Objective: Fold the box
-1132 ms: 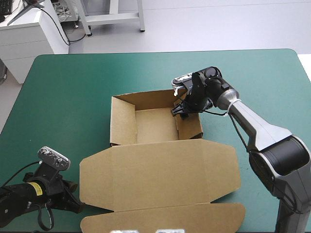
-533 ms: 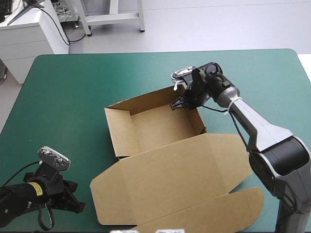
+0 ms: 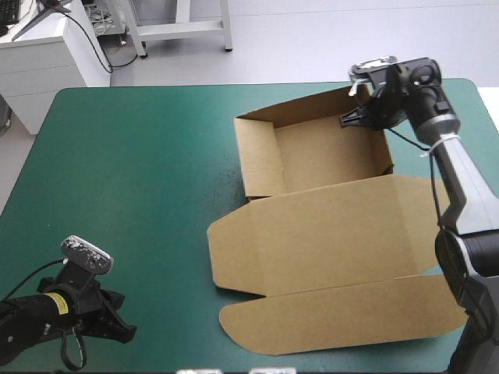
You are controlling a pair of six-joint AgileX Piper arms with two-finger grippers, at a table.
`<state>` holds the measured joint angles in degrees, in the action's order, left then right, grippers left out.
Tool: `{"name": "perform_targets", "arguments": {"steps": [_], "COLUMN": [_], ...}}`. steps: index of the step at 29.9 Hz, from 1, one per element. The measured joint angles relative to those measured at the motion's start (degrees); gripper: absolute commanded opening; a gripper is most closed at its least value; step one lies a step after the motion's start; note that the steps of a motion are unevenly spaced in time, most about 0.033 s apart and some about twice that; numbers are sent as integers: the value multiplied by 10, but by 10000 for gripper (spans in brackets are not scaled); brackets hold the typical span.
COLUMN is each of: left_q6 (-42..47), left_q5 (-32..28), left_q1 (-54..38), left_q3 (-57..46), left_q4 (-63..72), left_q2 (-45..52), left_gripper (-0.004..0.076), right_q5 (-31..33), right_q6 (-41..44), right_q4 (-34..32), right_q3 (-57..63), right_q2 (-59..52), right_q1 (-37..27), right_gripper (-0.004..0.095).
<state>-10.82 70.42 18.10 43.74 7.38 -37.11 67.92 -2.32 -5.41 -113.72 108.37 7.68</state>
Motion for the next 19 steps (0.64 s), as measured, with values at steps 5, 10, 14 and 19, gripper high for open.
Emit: {"name": "perform_targets", "arguments": {"steps": [5,10,14,19], "left_q6": [1,2,2,2], "left_q5": [-5,-10,-10,-10], "left_q1": [0,0,0,0], "left_q3": [0,0,0,0], "left_q4": [0,0,0,0], "left_q2": [0,0,0,0], "left_gripper": [-8,-8,-8,-8], "right_q5": [13,3,-3,0], "right_q6": [0,-7,-11,-26], "right_q4": [-2,-3,1,4], "right_q3": [0,0,0,0], "right_q2": [0,2,10,32], "right_q1": [-95,-185,-246,-293], "right_gripper": [-19,-19,-16,103]}}
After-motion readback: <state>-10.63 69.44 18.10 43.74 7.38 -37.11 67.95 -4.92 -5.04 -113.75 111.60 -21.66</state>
